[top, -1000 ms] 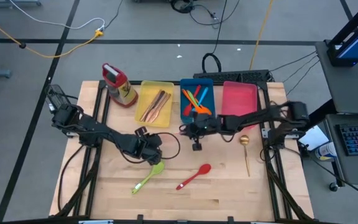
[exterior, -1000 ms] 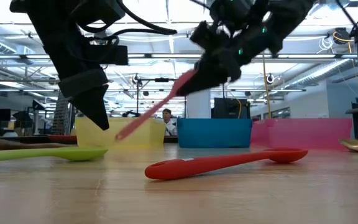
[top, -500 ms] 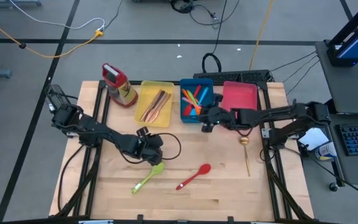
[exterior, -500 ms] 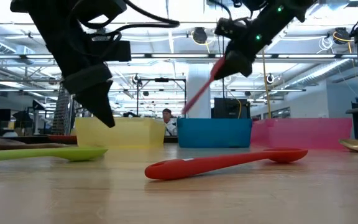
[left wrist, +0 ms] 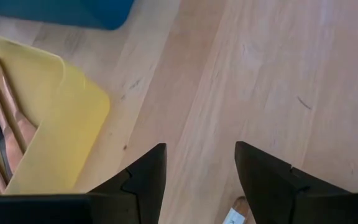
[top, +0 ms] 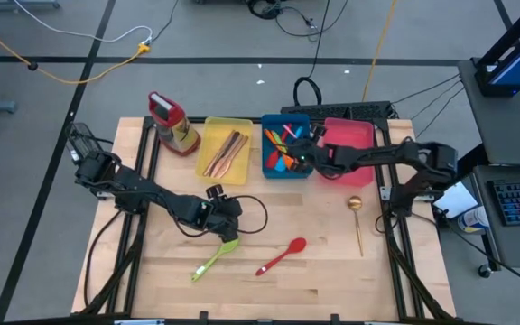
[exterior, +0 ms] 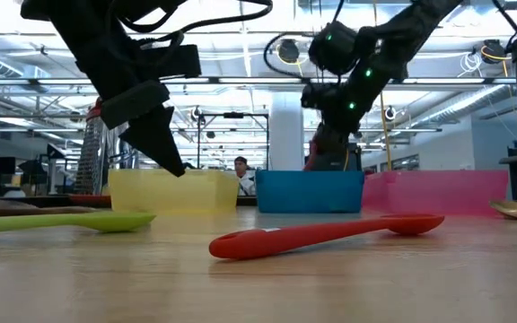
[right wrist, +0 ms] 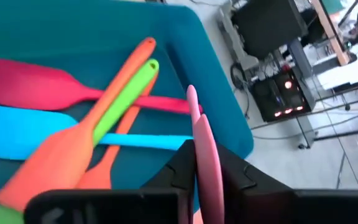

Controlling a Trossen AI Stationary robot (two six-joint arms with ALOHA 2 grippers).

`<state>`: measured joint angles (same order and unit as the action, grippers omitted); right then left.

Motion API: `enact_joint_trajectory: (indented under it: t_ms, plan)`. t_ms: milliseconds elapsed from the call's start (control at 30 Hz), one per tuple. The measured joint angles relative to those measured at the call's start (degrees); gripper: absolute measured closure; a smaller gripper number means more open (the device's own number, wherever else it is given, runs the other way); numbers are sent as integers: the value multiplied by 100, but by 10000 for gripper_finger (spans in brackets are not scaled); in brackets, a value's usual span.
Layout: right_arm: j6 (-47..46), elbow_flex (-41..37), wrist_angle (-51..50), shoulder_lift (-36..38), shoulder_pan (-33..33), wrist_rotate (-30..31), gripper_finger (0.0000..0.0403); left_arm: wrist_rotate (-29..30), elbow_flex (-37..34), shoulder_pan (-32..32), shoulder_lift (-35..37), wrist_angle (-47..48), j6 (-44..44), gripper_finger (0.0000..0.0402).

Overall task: Pick & Place Kitchen Items
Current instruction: Put the pink spatula into the blue bin, then put the red serving spoon into the pink bin

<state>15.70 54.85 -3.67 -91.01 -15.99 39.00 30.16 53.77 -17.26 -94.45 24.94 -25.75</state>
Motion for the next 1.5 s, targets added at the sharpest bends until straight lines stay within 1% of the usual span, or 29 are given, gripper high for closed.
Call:
enact_joint_trajectory:
  t_ms: [133, 200, 433, 500, 600, 667, 733, 833, 967, 1000, 1167, 1233, 1367, 1500]
  plan:
    - [1, 0, 108, -276, -142, -8, 367, -1, 1, 0, 0, -1, 35, 206]
    - [1, 1, 287, -430, -192, -16, 354, -1, 1, 0, 0, -1, 67, 206]
    - [-61, 0, 331, -714, -195, -58, 305, -3, 1, 0, 0, -8, 144, 206]
    - [-156, 2, 372, -703, -194, -407, 291, -3, 0, 0, 0, -7, 152, 206]
    - [-210, 2, 467, -705, -194, -1102, 271, -3, 1, 12, 0, -8, 152, 206]
    - [-142, 2, 595, -705, -189, -1390, 259, -3, 1, 35, 0, -10, 147, 206]
    - [-66, 2, 721, -705, -179, -1509, 249, -3, -1, 58, 0, -8, 143, 206]
    - [-13, 2, 850, -667, -183, -1520, 237, -5, -1, 89, -2, -12, 140, 206]
    - [-4, 2, 846, -431, -159, -1567, 230, -5, -1, 135, -2, -15, 150, 206]
    - [-2, 2, 744, -340, -155, -1717, 229, -5, -1, 149, -2, -16, 149, 206]
    - [-319, 4, 584, 141, -155, -3069, 233, -9, -1, 224, -2, -68, 132, 206]
    - [-447, 2, 563, 280, -136, -3415, 235, -12, -1, 250, -2, -122, 132, 206]
    - [-514, 0, 412, 519, -49, -3475, 235, -14, -1, 262, -2, -147, 143, 206]
    - [-650, 0, 294, 549, 124, -3477, 236, -16, -1, 261, -2, -166, 75, 206]
